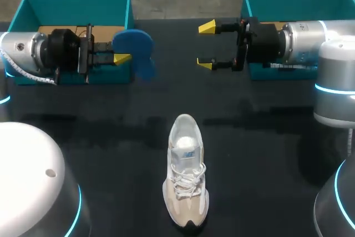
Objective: Take the shoe out of the shoebox, open the shoe tongue, remove and reinsert the insole, then place the shoe into the shoebox
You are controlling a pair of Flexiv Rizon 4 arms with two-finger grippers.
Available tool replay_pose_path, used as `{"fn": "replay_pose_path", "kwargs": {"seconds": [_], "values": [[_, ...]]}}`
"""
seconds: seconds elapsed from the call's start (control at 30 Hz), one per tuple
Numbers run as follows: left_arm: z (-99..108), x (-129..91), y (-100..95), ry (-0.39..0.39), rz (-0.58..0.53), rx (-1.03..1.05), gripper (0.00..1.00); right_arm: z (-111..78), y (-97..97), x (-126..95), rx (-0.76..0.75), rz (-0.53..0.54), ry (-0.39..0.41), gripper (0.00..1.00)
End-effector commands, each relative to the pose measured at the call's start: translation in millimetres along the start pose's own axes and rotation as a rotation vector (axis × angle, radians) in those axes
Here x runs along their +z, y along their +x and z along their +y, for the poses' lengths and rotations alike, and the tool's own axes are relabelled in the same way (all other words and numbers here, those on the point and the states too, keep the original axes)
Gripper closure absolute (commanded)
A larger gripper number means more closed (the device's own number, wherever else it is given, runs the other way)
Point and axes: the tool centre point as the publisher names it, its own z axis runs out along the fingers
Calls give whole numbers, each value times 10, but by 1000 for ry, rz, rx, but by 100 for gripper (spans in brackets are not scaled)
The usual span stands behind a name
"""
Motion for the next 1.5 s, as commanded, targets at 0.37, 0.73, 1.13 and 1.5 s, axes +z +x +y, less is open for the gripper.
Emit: {"fn": "replay_pose_path", "kwargs": {"seconds": [0.37,0.73,1.13,1.5], "values": [[-6,-90,-39,-28,29,-460,100,-3,-3,4,0,-1,0,0],[-5,-115,-21,-73,73,-847,100,-3,-3,4,0,-1,0,0],[62,-19,19,-81,120,-1154,100,-3,-3,4,0,-1,0,0],[91,-5,32,-78,104,-1208,100,-3,-3,4,0,-1,0,0]]}}
